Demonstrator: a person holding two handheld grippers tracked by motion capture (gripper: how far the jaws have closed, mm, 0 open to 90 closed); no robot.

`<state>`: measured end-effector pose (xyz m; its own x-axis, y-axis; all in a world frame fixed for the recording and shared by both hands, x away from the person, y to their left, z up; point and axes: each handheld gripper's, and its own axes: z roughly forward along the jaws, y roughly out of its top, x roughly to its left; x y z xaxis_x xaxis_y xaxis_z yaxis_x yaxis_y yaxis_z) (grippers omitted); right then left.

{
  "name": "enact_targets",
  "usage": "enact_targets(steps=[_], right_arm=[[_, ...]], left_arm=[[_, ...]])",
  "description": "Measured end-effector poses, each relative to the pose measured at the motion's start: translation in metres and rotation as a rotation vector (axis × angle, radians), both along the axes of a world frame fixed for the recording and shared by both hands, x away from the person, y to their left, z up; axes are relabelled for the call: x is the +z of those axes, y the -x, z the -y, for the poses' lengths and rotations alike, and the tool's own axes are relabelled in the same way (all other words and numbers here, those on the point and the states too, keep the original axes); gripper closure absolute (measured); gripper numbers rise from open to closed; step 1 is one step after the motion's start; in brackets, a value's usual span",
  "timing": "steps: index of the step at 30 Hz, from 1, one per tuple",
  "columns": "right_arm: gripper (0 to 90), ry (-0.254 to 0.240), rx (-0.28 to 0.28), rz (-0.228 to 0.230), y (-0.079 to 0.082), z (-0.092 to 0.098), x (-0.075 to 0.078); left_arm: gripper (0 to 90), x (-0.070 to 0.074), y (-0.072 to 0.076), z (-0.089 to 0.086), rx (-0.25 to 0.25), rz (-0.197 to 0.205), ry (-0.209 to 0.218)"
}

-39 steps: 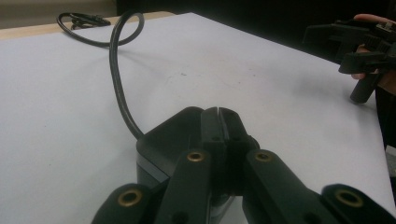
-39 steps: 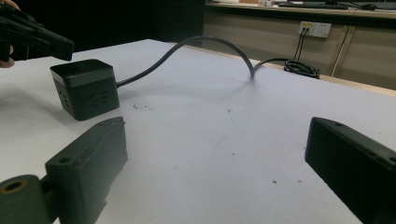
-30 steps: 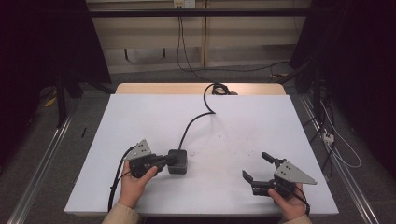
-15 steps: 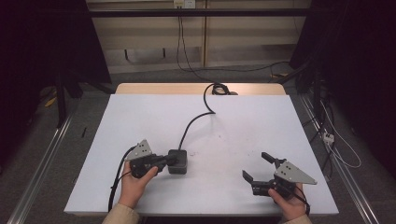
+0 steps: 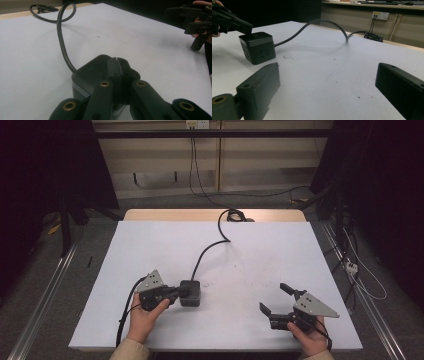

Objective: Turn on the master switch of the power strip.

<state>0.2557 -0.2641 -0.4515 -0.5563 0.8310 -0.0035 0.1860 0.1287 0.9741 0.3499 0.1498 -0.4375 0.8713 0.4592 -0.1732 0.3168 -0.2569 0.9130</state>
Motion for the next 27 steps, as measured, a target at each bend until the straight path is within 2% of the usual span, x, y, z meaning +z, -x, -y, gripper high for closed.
enact_targets(steps=[27], right_arm=[[5.1,0.0,0.0,0.003,0.0004,0.0003,0.0002]], left_arm=[[90.0,-0.002,0.0009,0.0017,-0.004,-0.009,0.006]])
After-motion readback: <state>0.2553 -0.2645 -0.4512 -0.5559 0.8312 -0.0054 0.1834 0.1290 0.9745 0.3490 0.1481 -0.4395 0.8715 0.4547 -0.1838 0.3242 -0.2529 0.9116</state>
